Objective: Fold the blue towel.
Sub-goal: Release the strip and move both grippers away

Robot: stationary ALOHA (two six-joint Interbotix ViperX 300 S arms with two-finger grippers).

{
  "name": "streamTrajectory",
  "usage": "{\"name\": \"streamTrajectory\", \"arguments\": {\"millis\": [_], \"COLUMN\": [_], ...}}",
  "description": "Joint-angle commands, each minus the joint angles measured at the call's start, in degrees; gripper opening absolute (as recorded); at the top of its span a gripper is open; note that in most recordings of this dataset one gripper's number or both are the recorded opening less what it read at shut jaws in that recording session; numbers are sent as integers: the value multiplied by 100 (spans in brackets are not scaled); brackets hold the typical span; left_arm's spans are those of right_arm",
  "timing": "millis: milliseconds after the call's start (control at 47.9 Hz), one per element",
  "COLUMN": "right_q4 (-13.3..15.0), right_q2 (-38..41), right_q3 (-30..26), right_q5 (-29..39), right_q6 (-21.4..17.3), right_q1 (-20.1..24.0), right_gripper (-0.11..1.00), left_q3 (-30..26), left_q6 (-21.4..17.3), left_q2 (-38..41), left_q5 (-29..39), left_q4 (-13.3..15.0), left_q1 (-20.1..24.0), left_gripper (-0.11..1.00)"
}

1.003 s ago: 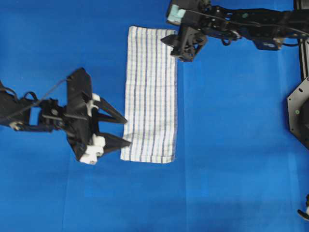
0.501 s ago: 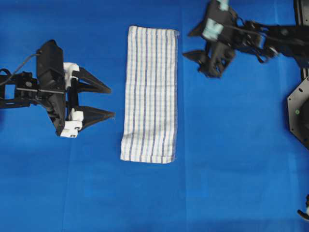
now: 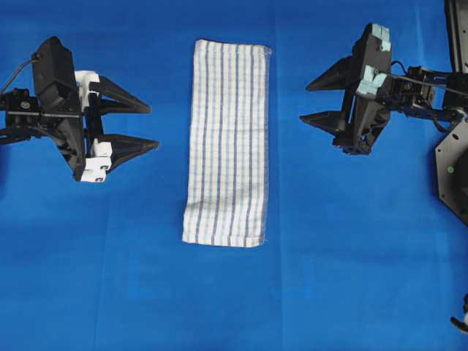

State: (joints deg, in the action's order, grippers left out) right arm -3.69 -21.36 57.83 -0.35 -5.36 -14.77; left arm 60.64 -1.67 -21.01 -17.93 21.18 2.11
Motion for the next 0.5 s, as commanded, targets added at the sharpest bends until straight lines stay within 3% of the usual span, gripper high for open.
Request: {"name": "streamTrajectory", "arguments": {"millis": [0,104,292,480], "right_q4": [-9,0,35,44], "right_q2": [-53,18,352,844], "right_q3": [-79,-114,-316,-642], "right_q5": [-53,-88,-281,-501], "right_q6": [-18,-18,9,26], "right_q1": [18,-9,-316,-817], "right_gripper": [76,76,76,76], "left_q3": [-79,-97,-220,-659], "left_q6": [-18,-18,-114,-721], "left_q2": [-35,-9,246,888], "left_q5": [-26,-26,-26,-35], "left_q4": [-18,-18,-26,-26], "left_q1": [26,79,598,1239], "left_gripper": [78,78,78,78]}}
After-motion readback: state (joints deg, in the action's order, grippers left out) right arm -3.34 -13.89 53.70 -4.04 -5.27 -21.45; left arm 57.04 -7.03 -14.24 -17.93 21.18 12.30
